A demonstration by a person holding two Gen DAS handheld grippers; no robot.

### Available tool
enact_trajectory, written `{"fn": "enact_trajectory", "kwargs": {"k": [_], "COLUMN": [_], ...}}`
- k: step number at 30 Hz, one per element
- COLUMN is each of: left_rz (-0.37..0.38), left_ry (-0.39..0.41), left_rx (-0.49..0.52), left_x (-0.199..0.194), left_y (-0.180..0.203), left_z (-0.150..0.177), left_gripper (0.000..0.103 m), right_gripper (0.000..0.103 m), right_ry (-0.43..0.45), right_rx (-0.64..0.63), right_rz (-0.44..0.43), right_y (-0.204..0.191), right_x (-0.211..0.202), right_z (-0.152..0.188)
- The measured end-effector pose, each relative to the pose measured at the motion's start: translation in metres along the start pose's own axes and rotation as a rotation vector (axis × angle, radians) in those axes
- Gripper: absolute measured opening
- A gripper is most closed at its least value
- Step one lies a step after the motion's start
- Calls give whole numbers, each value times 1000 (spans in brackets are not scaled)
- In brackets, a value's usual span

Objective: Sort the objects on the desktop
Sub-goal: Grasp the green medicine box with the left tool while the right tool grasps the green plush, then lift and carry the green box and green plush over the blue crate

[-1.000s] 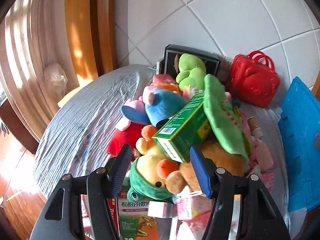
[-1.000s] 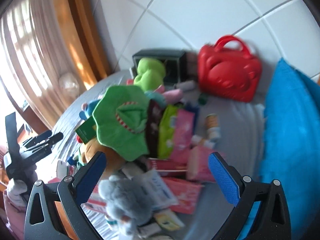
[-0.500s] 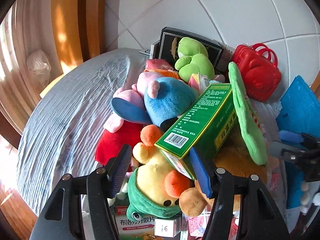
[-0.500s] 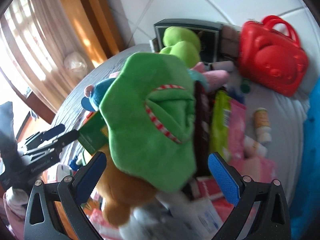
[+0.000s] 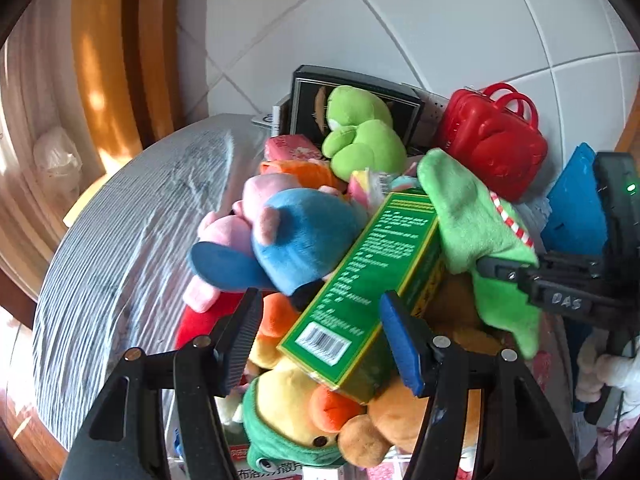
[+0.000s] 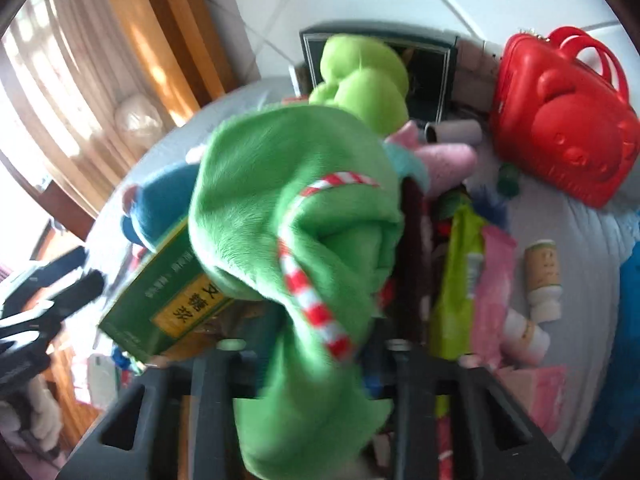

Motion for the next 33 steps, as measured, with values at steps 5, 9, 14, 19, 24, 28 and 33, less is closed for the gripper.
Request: {"fn": "enact_trajectory", "kwargs": {"k": [5,9,14,19,24,28,33], "left_rz": [2,-37,-92,-147,-182,-118,-74], "left_ry": [-18,-99,-188,-236,-233,-198,-108], "left_rx": [84,166,215,249,259,219,174], "left_x": [8,32,60,80,84,74,37], "left_y": [28,47,55,58,59,54,51], "left_z": [-12,-17,-21,-21,-18,-20,-19], "left_gripper": [60,60,80,87,87,75,73], "right_gripper": [19,19,19,19,19,19,19], "right_ry": [148,222,239,226,226,240,270], "right_rx": [17,39,86,153,198,219,238], "right_rz": [-16,8,51,67,85,100,118], "right_y": [10,20,36,57,75,85,92], "right_x": [-67,-106,-122,-120,-127,-135,-151], "right_z": [-2,-3,15,32,48,57,68]}}
Point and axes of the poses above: each gripper's, at about its wrist camera, not at the fingertips, and x roughly the way its jaws point, y to its right, z to its underside, the point moved 7 cm from there along x, roughly the way its jaws point, and after that the axes turned 15 degrees about -y, right-handed, at the moved point
